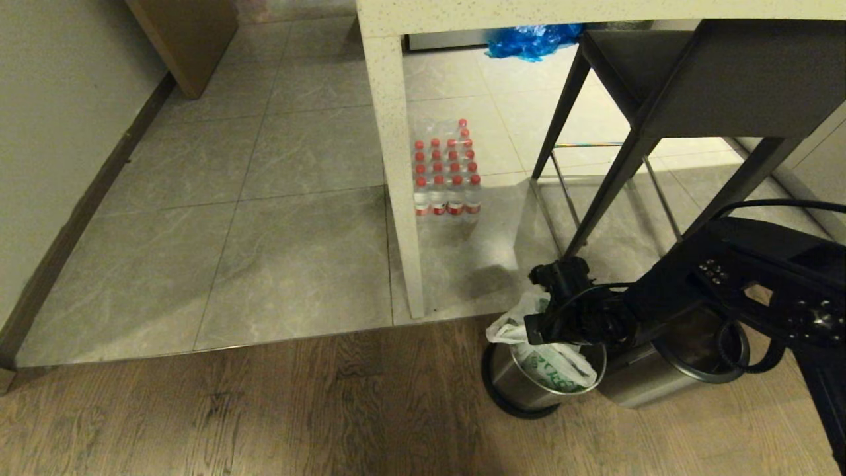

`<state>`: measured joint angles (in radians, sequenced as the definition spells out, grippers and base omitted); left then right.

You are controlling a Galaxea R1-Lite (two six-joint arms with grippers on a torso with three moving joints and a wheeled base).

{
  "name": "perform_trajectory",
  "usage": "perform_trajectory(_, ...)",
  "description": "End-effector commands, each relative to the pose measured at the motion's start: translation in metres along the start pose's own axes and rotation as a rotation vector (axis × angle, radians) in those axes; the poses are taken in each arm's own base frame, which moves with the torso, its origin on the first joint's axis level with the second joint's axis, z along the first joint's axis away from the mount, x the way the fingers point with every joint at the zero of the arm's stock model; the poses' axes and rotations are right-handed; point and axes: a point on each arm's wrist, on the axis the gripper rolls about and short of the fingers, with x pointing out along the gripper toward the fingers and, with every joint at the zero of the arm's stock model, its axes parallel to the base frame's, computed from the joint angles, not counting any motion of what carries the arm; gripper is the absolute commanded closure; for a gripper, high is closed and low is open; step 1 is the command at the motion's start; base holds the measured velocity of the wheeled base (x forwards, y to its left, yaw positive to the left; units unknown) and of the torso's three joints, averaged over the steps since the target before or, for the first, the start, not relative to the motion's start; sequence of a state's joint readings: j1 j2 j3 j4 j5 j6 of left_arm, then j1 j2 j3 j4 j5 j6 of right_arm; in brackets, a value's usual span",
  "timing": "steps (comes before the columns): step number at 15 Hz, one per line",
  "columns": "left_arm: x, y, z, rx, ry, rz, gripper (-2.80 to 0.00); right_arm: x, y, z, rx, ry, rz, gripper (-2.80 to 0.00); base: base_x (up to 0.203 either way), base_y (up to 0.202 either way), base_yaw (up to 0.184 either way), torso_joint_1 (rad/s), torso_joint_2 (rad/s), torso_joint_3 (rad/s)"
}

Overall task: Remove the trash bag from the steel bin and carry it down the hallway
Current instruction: Pick up the trash bag

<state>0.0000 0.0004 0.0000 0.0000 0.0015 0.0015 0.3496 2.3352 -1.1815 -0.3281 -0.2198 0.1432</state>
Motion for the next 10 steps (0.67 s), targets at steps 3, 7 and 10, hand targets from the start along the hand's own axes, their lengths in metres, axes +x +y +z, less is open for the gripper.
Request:
perform_trajectory(3,0.000,0.000,0.000,0.000,0.001,0.000,0.00,-0.058,-0.009,0.026,0.041,-0.102,0.018,0.00,0.000,0.000,0.000,0.000,0.00,0.000)
perform_trajectory(7,0.000,0.000,0.000,0.000,0.001,0.000,0.00,-0.147,-0.028,0.046,0.128,-0.169,0.031,0.00,0.000,0.000,0.000,0.000,0.00,0.000)
perform_trajectory(10,0.000,0.000,0.000,0.000,0.001,0.000,0.00,-0.218,-0.046,0.048,0.211,-0.211,0.031,0.00,0.000,0.000,0.000,0.000,0.00,0.000)
